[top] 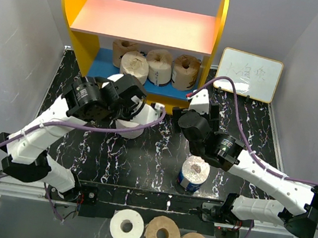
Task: Place and organize the paper towels onto the shelf
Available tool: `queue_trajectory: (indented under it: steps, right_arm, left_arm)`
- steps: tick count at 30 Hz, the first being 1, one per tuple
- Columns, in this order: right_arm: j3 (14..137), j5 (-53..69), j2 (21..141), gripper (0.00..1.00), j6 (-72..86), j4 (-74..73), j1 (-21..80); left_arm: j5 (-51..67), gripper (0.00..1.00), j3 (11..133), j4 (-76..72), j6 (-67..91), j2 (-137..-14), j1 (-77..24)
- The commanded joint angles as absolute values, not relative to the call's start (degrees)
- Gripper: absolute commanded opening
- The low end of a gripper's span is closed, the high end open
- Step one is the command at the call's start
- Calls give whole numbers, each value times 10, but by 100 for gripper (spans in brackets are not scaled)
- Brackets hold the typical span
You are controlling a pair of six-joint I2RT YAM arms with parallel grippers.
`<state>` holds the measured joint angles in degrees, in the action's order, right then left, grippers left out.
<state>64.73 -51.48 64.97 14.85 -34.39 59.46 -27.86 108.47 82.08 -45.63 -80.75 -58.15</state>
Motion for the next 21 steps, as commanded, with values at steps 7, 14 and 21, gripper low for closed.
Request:
queue_trajectory:
  steps: [7, 14, 21]
  right_arm:
    - [658, -513, 632, 90, 143, -306, 589]
    - [641, -504, 622, 90, 141, -292, 587]
    - [633, -493, 621, 89, 142, -283, 584]
  left_arm:
    - [-364, 0, 1387, 825, -597, -911, -558]
    - [-360, 0, 1439, 736, -670, -928, -513]
    - [-326, 0, 1462, 618, -738, -941, -440]
